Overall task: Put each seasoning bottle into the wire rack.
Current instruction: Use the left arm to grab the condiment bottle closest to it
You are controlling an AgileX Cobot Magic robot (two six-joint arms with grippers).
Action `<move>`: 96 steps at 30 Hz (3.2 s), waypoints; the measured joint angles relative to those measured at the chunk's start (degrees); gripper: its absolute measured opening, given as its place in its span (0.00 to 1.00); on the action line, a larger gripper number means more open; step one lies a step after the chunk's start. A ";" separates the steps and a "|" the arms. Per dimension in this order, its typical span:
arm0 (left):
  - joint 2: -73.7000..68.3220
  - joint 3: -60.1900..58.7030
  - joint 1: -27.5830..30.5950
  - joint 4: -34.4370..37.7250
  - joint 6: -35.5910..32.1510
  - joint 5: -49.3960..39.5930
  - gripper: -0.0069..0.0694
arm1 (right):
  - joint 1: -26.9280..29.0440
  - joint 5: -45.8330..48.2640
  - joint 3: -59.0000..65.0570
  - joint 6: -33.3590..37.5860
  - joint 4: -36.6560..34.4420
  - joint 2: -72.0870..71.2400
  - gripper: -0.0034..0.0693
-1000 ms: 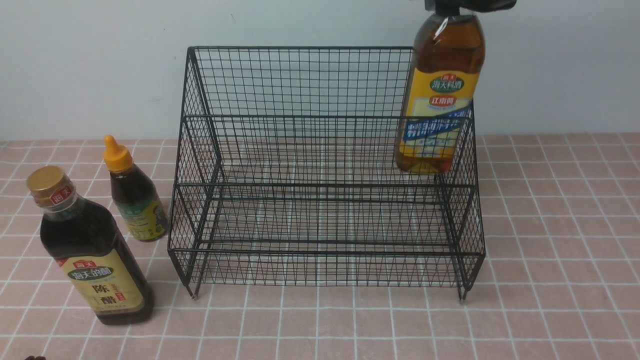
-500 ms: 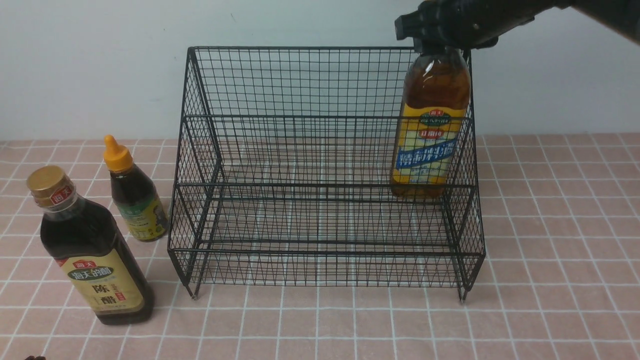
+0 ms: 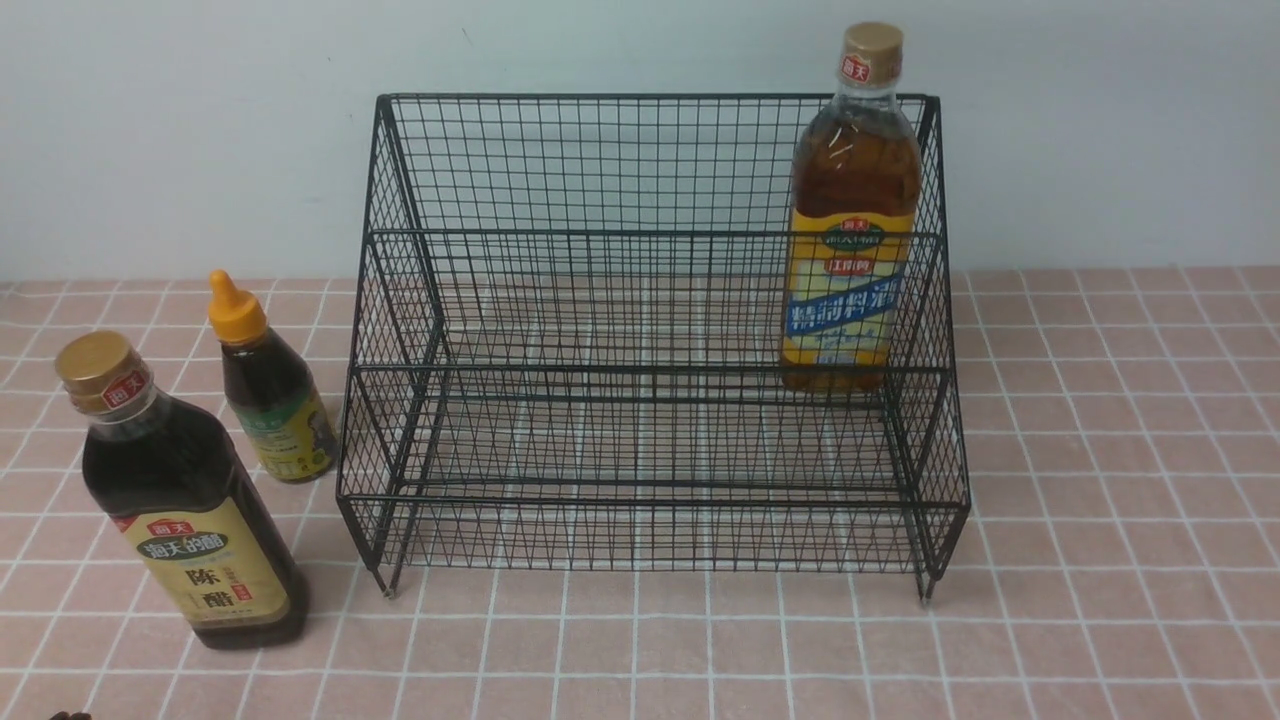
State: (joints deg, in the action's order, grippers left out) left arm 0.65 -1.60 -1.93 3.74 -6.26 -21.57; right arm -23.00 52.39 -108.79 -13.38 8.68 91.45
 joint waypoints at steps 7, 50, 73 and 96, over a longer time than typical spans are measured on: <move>0.00 0.00 0.00 0.00 0.00 0.00 0.08 | 0.00 9.24 -0.13 2.31 2.39 -16.34 0.45; 0.00 0.00 0.00 0.00 0.00 0.00 0.08 | 18.99 -36.82 107.84 5.81 -5.53 -92.01 0.03; 0.00 0.00 0.05 0.00 0.00 0.00 0.08 | 27.30 -30.74 110.03 5.71 -7.12 -92.13 0.03; 0.00 -0.10 0.05 1.69 0.66 2.24 0.08 | 27.30 -30.74 110.03 5.71 -7.17 -92.13 0.03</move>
State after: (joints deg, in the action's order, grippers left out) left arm 0.65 -1.70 -1.88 5.43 -5.60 -19.33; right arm 4.30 21.65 1.24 -7.66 1.51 -0.68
